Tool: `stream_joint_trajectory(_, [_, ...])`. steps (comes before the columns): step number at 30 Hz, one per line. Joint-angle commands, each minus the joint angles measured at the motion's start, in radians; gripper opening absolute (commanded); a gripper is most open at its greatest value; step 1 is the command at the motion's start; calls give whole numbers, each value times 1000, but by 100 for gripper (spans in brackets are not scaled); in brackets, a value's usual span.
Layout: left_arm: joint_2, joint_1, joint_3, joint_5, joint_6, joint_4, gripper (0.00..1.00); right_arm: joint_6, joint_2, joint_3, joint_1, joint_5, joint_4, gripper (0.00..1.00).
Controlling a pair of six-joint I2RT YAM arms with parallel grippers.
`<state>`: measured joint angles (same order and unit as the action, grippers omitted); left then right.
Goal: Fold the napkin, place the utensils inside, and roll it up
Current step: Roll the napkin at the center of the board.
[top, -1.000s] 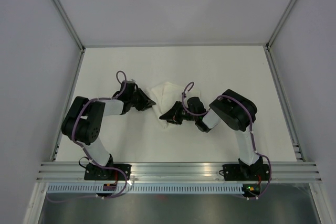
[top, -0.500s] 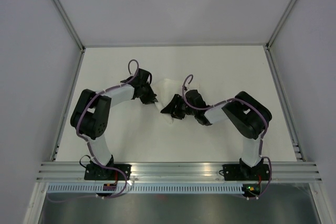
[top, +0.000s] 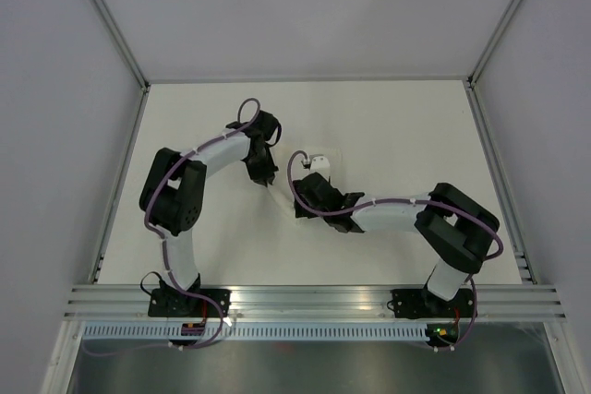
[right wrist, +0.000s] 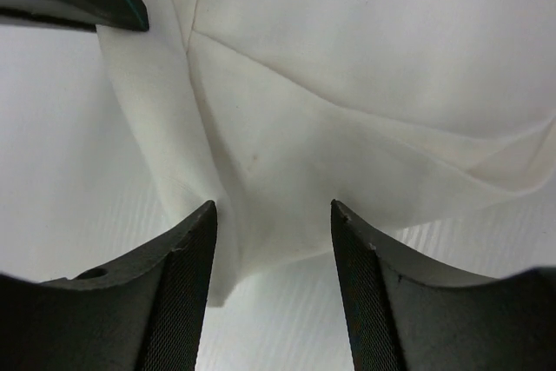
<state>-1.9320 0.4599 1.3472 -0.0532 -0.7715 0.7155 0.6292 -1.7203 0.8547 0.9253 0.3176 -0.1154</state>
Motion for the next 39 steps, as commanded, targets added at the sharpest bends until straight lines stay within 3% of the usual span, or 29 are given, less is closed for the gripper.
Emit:
stream_joint_trajectory(1, [-47, 0, 75, -37, 89, 180, 2, -144, 71, 23, 44, 193, 62, 61])
stream_joint_trajectory(8, [-113, 11, 151, -83, 132, 294, 2, -217, 79, 93, 179, 274, 54, 62])
stream_joint_trajectory(17, [-131, 31, 193, -140, 135, 380, 2, -270, -153, 335, 329, 411, 147, 62])
stream_joint_trajectory(27, [-148, 46, 211, -135, 135, 394, 2, -246, -332, 474, 365, 518, 233, 60])
stream_joint_trajectory(33, [-151, 46, 213, -135, 135, 395, 2, -253, -361, 486, 374, 564, 235, 55])
stream_joint_trajectory(39, [-150, 46, 216, -135, 133, 395, 2, -289, -400, 556, 409, 617, 273, 57])
